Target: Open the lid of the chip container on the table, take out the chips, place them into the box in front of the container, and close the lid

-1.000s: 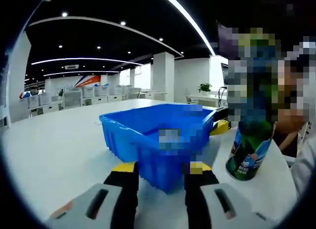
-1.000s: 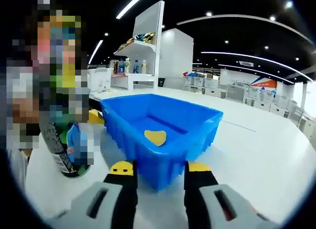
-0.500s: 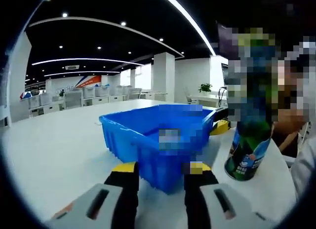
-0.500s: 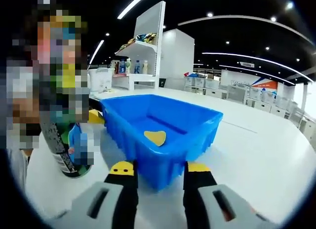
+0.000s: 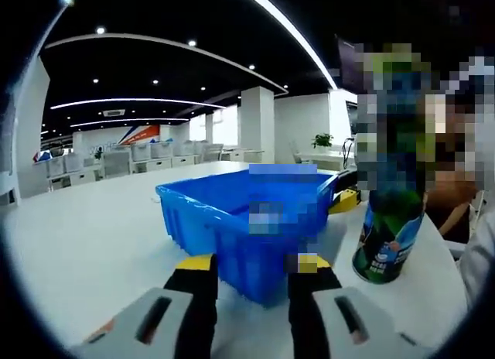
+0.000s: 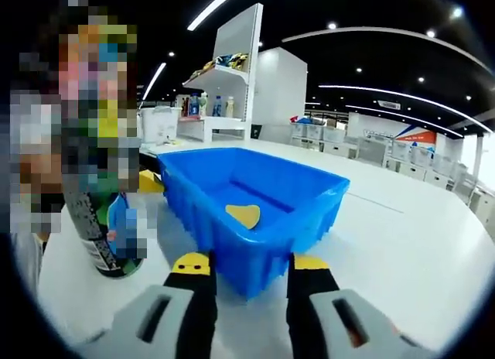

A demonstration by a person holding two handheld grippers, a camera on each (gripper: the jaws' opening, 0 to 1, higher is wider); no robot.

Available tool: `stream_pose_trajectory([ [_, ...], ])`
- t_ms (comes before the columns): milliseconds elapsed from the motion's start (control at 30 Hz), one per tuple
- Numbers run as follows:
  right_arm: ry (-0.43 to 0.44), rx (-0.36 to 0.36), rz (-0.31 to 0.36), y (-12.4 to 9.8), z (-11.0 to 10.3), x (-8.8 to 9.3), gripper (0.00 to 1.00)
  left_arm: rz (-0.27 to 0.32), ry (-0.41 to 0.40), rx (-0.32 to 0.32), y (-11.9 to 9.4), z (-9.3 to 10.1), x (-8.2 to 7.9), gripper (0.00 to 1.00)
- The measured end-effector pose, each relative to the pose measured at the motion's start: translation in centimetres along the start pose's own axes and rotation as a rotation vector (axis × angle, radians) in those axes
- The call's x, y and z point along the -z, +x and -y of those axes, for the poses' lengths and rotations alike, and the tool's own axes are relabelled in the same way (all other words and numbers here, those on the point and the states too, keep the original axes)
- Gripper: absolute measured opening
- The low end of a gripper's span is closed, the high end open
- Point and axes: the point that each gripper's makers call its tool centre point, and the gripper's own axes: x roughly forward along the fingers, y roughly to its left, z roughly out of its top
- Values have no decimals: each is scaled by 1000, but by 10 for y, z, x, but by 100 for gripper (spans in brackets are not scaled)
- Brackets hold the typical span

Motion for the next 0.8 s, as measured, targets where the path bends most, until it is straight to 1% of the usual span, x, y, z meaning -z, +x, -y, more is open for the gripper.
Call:
stream_pose_trajectory([
  [100,0,1,21,0,5,-5,33,13,0,-3,-1,-2,-5,35],
  [333,-23,4,26,3,14,-18,33,31,7,-10,3,-6,-16,35],
  [433,-37,5,19,5,20,-25,34,45,17,-15,4,-10,-24,35],
  [533,-55,9,32,8,29,-35,34,62,19,-18,8,-16,-32,35],
  [600,-66,12,36,12,35,-40,34,67,19,-18,10,-20,-34,35],
  [667,-68,15,35,12,34,-42,34,69,18,-20,14,-24,-38,36],
  [733,-77,17,33,14,39,-46,34,66,19,-18,19,-29,-41,36],
  [800,-77,17,36,17,44,-49,34,75,12,-18,23,-34,-45,36],
])
